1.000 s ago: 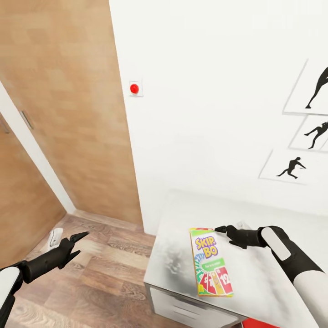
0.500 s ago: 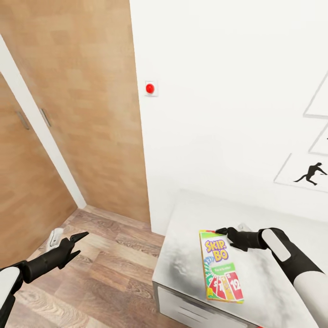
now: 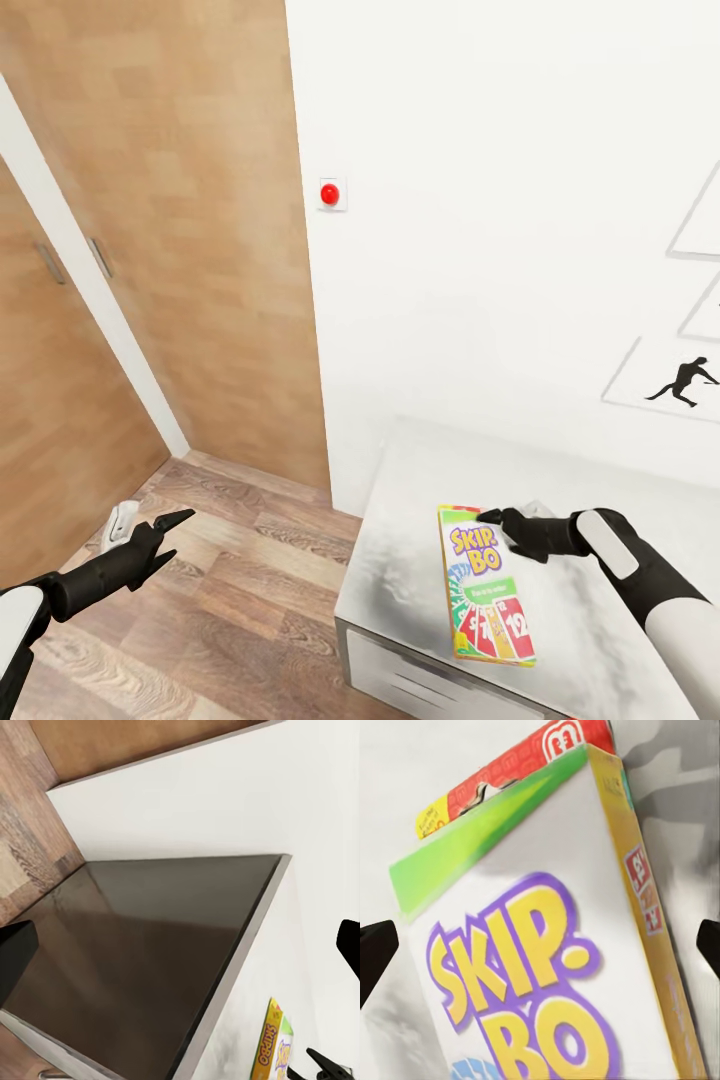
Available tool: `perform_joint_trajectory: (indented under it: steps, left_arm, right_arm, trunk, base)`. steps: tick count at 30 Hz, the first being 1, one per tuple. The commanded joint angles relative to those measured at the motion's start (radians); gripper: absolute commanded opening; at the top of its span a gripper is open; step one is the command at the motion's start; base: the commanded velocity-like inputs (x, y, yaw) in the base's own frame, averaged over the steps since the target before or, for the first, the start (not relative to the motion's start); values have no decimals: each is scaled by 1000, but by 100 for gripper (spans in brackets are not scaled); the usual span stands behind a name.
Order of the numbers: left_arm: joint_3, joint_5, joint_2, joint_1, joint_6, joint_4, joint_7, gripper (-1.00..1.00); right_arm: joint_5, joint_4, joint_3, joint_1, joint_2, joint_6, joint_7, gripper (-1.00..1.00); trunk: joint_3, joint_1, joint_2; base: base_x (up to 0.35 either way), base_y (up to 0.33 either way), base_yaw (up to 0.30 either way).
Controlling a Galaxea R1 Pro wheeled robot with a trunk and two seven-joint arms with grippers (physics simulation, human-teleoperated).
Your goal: Put all the toys in the child's room - the three board games (two on the bed and one on the table), the two jigsaw puzzles on the table, and the tennis ball on the table - inside the toy box on the table in the child's room.
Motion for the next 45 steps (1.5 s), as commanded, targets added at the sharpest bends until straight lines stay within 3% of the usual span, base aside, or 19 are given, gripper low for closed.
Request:
perform_joint_trajectory:
  steps: [1, 27, 45]
  left_arm:
    - [2, -4, 0, -1, 5, 0, -5, 100]
    - [2, -6, 0, -1, 4, 0, -5, 100]
    - [2, -5, 0, -1, 4, 0, -5, 100]
  right_arm:
    - [10, 6, 3, -1, -1, 1, 10, 100]
    - [9, 43, 2, -4, -3, -16, 9, 100]
    - [7, 43, 3, -4, -1, -25, 11, 100]
  trunk:
    - [-2, 1, -2]
    - [-2, 1, -2]
    - [-2, 1, -2]
  base:
    - [0, 0, 3]
    - [0, 0, 4]
    - [0, 0, 227]
